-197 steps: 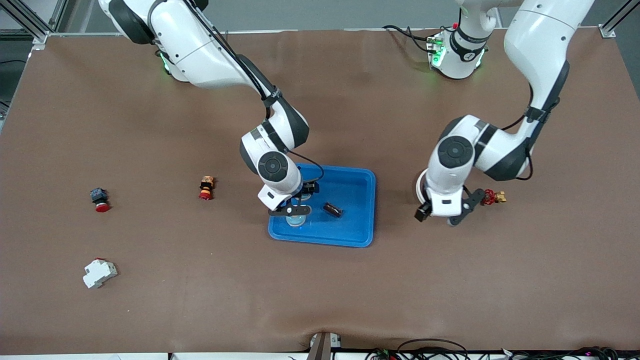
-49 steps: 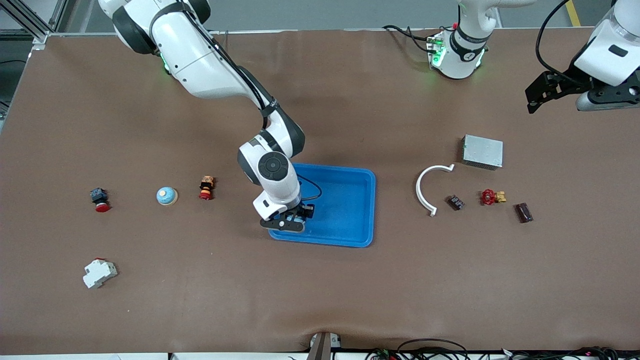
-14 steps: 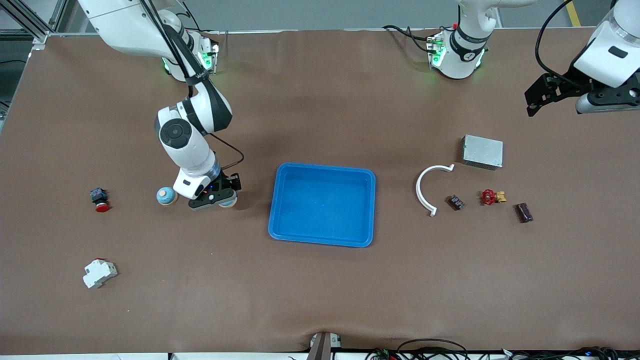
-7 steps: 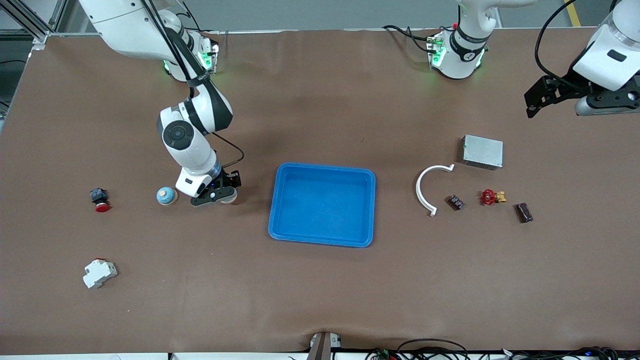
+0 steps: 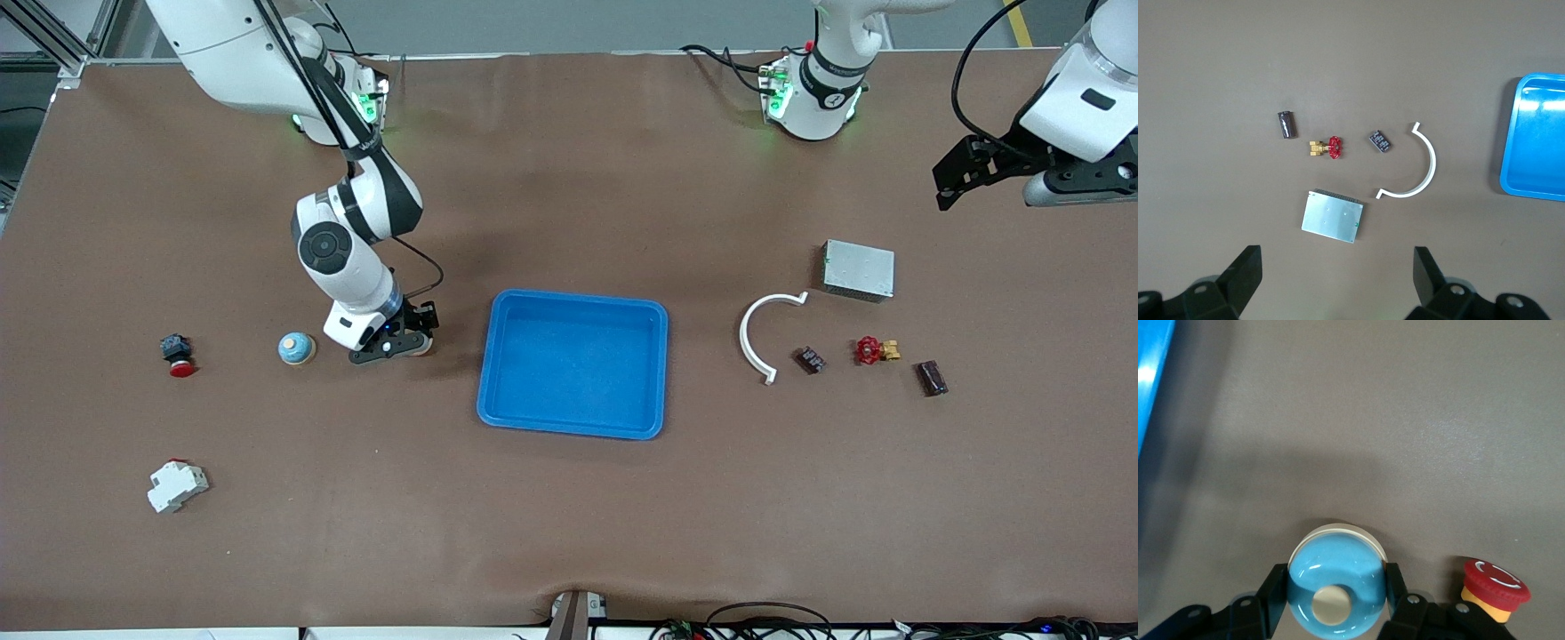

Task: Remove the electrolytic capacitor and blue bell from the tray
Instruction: 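Carry the bell with the right gripper out of the tray toward the first bell, then lower the bell beside the red-yellow button and open the right gripper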

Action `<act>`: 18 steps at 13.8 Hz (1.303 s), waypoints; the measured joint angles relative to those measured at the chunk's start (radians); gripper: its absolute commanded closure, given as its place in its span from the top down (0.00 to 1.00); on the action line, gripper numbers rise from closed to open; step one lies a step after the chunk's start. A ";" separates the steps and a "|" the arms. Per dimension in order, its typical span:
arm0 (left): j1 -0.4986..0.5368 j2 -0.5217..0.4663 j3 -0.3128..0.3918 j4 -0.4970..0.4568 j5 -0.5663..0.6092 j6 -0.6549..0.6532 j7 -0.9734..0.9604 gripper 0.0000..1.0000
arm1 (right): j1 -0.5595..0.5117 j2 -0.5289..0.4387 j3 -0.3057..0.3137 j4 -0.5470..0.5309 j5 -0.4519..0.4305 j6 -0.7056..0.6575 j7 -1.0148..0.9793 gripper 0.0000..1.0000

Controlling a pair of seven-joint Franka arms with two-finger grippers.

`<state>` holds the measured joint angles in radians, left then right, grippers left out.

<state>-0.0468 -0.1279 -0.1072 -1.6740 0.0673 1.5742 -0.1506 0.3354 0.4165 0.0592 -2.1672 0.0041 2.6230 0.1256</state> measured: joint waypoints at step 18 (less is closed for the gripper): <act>0.000 0.000 0.004 0.029 0.000 0.000 0.000 1.00 | 0.000 -0.004 0.000 0.025 0.003 -0.051 -0.007 1.00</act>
<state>-0.0470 -0.1279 -0.1036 -1.6454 0.0673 1.5741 -0.1506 0.3354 0.4126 0.0594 -2.1421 0.0070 2.5719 0.1186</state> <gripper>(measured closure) 0.000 0.000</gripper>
